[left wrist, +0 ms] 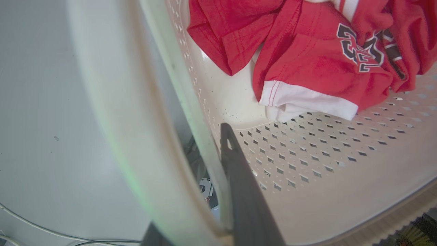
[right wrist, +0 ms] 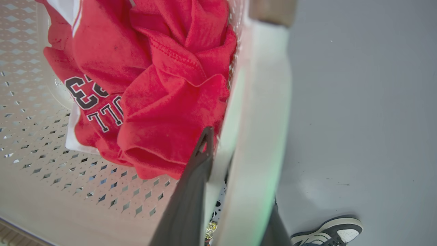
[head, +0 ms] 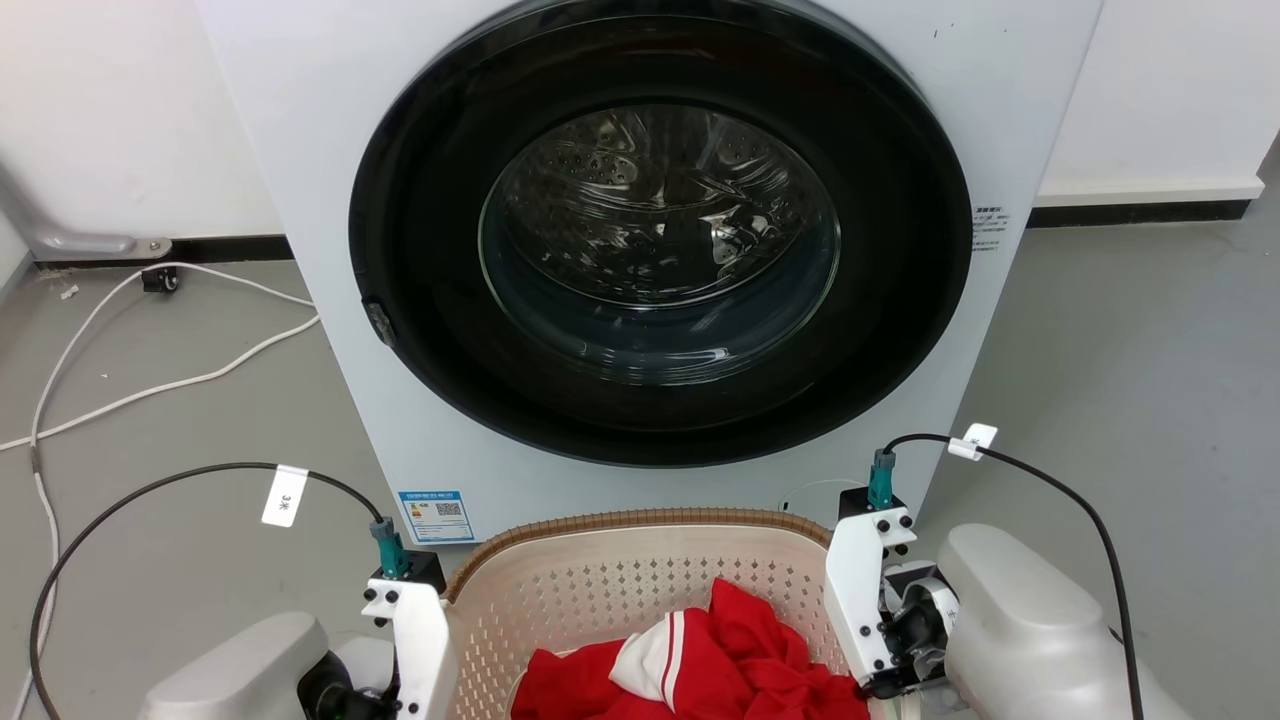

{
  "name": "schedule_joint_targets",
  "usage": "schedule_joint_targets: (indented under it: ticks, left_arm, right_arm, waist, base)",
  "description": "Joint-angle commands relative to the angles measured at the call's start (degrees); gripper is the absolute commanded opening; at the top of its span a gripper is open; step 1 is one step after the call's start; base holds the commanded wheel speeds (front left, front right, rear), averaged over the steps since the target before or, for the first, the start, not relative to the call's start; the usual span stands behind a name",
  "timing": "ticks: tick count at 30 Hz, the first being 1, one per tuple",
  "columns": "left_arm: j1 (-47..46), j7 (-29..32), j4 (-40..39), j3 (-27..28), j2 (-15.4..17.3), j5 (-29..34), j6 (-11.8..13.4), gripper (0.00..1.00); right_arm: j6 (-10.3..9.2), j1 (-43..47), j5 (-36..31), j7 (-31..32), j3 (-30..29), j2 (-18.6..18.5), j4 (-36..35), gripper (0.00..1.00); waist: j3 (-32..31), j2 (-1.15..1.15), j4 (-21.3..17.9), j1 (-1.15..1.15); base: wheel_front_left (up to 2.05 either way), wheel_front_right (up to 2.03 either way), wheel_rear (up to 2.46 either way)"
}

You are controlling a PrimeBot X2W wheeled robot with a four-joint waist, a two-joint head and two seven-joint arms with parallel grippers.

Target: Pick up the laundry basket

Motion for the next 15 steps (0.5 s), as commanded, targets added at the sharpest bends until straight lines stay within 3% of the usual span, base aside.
schedule_joint_targets:
  ticks: [1, 15]
  left_arm:
    - [0.6, 0.6, 0.0, -0.4, 0.0, 0.0, -0.2, 0.0]
    - [-0.2, 0.4, 0.4, -0.5, -0.5, -0.8, -0.3, 0.0]
  right_arm:
    - [0.2, -0.8, 0.1, -0.5, 0.4, -0.4, -0.2, 0.0]
    - [0.2, -2.2, 2.3, -0.6, 1.5, -0.4, 0.8, 0.0]
  waist:
    - [0.0, 0.0, 0.0, 0.0]
    - [0.2, 0.0, 0.0, 0.0]
  base:
    - [0.0, 0.0, 0.0]
    - [0.0, 0.0, 0.0]
